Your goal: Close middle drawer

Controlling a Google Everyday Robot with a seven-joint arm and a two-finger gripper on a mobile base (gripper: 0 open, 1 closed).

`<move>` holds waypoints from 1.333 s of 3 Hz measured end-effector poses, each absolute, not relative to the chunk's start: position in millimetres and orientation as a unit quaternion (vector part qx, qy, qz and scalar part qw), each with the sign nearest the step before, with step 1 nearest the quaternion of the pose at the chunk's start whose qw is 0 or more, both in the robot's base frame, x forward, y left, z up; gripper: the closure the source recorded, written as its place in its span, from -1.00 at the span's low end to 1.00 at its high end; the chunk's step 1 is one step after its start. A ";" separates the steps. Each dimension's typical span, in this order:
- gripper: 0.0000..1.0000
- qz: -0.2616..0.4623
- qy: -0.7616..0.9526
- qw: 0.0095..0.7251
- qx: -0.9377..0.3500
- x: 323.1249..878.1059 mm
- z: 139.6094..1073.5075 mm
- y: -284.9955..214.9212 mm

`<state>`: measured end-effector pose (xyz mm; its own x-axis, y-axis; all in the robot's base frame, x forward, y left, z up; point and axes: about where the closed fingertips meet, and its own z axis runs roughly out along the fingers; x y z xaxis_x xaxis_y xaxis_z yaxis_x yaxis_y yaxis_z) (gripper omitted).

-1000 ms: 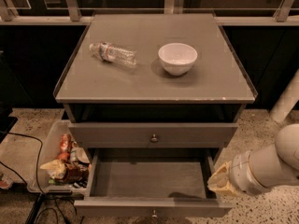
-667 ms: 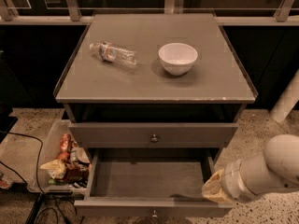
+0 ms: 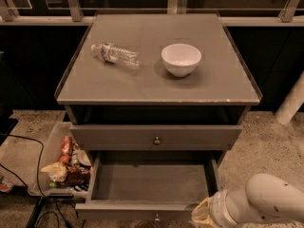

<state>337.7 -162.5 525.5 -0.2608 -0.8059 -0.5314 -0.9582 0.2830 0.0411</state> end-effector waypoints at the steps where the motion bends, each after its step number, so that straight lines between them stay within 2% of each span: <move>1: 1.00 0.195 0.777 0.202 -0.563 333.5 480.6 -153.0; 3: 1.00 0.191 0.790 0.173 -0.557 347.9 408.0 -143.9; 4: 0.61 0.191 0.789 0.172 -0.558 348.6 406.0 -142.4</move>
Offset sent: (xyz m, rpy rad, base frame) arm 0.0048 0.0217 -0.1446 -0.0318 0.1265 -0.0424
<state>348.6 -142.4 406.0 -0.3180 -0.8151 -0.4842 -0.9462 0.3047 0.1087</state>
